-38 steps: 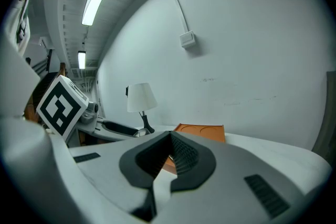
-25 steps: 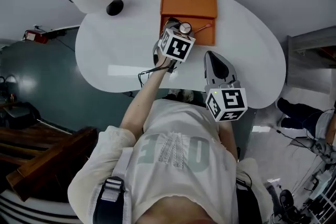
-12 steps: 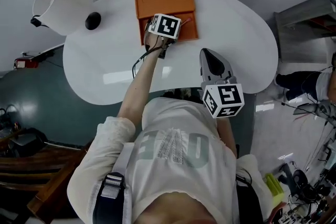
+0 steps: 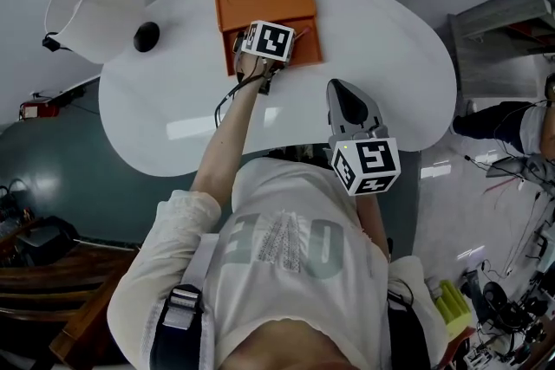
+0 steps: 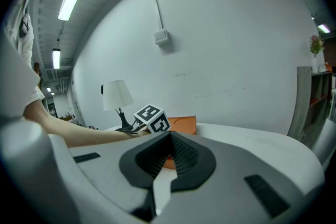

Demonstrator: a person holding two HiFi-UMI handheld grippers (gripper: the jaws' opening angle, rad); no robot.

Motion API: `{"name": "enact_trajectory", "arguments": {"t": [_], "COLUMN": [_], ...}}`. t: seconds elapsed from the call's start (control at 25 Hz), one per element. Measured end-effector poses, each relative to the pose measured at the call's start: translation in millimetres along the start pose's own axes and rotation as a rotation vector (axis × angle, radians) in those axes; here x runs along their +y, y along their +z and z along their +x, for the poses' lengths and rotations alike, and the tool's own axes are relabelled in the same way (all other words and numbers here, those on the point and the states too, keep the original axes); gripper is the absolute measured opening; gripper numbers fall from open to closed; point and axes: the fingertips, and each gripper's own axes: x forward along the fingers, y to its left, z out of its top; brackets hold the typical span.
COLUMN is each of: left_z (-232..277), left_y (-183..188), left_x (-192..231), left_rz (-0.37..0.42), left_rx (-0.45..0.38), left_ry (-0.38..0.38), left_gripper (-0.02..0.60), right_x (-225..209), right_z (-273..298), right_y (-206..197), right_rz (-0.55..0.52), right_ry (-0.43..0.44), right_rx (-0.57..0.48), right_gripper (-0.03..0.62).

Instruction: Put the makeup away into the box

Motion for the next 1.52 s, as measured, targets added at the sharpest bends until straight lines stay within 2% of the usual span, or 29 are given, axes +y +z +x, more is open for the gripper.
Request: {"name": "enact_trajectory", "arguments": {"t": [0.16, 0.4, 0.48, 0.56, 0.6, 0.68, 0.72, 0.88, 1.04, 1.16, 1.32, 1.52], "left_z": [-3.9, -23.1, -42.6, -74.1, -93.6, -138.6, -162.9, -256.9, -321.5, -338.8, -337.1, -339.7], "left_y": [0.7, 4.6, 6.5, 19.7, 30.7, 53.3, 61.7, 70.8, 54.2, 43.0, 34.5, 25.6], "left_x": [-0.6, -6.5, -15.9, -26.5, -30.1, -33.6, -34.8, -37.6, -30.0, -25.5, -22.5, -16.8], "left_rz": [-0.032, -0.033, -0.048, -0.057, -0.053, -0.024, -0.005, 0.001, -0.006, -0.010, -0.010, -0.060], "left_rx": [-0.017, -0.055, -0.107, -0.224, -0.299, -0.455, -0.526, -0.762, -0.921, -0.959, -0.938, -0.936], "left_ry": [0.008, 0.019, -0.003, -0.025, -0.024, 0.011, 0.032, 0.084, 0.223, 0.290, 0.304, 0.304], "left_gripper": [0.232, 0.230, 0.230, 0.218, 0.192, 0.034, 0.006, 0.006, 0.006, 0.006, 0.006, 0.006], "right_x": [-0.9, 5.1, 8.4, 10.2, 10.3, 10.6, 11.6, 19.0, 31.2, 42.7, 50.7, 58.2], "right_z": [0.0, -0.2, 0.8, 3.7, 6.2, 11.9, 14.5, 19.9, 14.9, 12.0, 14.3, 14.9], "right_y": [3.2, 5.3, 6.8, 14.2, 20.6, 37.6, 47.8, 91.7, 117.0, 118.4, 110.9, 106.3], "right_rz": [-0.002, -0.013, -0.022, -0.040, -0.051, -0.082, -0.099, -0.136, -0.122, -0.113, -0.132, -0.120], "right_ry": [0.007, 0.029, 0.039, 0.051, 0.057, 0.070, 0.076, 0.091, 0.081, 0.102, 0.094, 0.119], "right_rx": [-0.007, -0.019, -0.022, -0.039, -0.053, -0.087, -0.108, -0.203, -0.279, -0.298, -0.288, -0.273], "right_gripper": [-0.003, -0.003, -0.003, -0.003, -0.003, -0.003, -0.003, -0.003, -0.003, -0.003, -0.003, -0.003]}}
